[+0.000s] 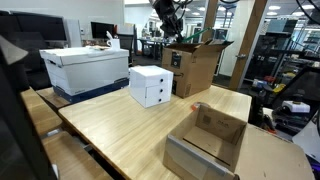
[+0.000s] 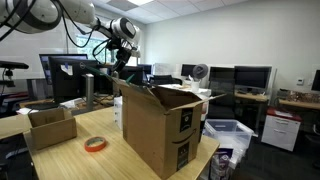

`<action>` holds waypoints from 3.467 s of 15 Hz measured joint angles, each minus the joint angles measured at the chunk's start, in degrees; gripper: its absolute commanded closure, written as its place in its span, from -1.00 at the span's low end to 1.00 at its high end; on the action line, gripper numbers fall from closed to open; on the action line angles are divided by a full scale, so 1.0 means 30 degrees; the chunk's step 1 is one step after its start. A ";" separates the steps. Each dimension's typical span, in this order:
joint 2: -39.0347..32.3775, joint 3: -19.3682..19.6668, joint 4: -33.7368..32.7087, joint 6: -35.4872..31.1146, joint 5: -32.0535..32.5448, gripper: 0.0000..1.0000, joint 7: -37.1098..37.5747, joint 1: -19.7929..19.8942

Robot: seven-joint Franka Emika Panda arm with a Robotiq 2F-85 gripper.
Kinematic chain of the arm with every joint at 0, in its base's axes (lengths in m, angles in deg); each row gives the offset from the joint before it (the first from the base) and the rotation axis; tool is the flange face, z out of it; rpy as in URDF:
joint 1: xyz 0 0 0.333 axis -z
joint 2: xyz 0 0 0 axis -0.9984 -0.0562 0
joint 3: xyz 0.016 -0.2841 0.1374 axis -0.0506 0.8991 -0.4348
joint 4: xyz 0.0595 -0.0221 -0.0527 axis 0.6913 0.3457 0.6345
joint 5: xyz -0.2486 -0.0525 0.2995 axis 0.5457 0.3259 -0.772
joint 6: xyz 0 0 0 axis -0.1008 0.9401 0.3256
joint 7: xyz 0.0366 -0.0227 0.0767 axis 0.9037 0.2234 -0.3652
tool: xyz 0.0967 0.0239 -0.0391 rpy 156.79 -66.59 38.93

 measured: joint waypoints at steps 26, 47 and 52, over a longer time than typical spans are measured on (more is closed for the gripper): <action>1.1065 -0.1061 1.8921 -1.9026 -0.2256 0.88 0.0485 -0.0555; 0.4307 -0.0039 1.4404 -2.2349 0.1362 0.88 0.6497 -0.2883; 0.3493 0.0463 1.3036 -2.1553 0.1367 0.88 0.7374 -0.3071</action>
